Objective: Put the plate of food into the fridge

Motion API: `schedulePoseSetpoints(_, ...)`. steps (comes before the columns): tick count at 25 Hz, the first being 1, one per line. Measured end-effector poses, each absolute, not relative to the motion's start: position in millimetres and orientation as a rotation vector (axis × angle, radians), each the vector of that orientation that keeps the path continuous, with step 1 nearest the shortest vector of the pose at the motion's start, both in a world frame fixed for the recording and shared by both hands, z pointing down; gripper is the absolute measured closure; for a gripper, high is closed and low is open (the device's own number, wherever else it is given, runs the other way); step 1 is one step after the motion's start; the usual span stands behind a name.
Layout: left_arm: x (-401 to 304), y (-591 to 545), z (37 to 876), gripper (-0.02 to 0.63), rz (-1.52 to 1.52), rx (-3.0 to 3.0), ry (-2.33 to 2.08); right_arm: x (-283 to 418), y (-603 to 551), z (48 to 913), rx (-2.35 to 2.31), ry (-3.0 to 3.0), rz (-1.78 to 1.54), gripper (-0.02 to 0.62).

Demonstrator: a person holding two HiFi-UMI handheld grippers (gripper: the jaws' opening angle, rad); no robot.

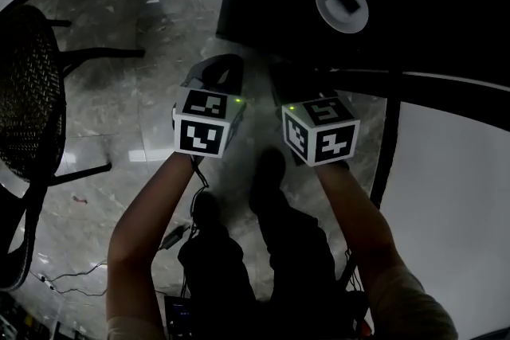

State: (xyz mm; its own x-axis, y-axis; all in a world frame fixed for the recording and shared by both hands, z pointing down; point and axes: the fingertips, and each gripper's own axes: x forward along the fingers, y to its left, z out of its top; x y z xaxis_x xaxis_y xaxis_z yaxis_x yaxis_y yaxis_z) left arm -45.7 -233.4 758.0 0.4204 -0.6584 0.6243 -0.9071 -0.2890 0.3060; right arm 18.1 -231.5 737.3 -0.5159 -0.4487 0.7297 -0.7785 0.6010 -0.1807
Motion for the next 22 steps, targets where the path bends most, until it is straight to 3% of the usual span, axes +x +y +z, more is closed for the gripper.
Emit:
schedulePoseSetpoints(13,-69,-160,651,0.589,0.571,1.903,-1.262,18,-136,642,0.938,-2.053,0.921,0.566)
schedulePoseSetpoints(22,-91,-91,582,0.589,0.588,1.773,-1.204,20,-83,562,0.889,-1.988,0.926,0.566)
